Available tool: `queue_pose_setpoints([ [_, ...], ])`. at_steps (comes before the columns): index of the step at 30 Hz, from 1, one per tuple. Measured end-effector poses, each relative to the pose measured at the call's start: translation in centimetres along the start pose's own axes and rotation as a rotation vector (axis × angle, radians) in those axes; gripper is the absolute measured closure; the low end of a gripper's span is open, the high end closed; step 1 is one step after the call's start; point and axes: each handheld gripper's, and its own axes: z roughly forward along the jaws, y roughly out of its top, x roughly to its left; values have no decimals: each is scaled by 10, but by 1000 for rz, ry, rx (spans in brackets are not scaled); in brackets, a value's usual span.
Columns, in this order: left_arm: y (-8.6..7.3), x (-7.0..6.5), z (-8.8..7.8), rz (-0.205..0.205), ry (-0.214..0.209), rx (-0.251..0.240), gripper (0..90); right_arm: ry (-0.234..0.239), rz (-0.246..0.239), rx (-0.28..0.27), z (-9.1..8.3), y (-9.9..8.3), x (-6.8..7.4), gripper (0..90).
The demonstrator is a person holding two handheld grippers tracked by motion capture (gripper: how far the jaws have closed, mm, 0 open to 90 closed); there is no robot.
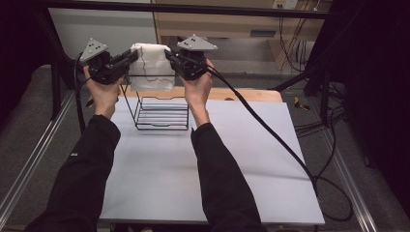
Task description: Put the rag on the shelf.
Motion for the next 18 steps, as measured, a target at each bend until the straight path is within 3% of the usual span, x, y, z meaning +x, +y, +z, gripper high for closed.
queue_pose_setpoints([
  [18, -10, -7, -22, 14, -44, 27, 799, 49, -15, 42, -16, -6, 12, 803],
])
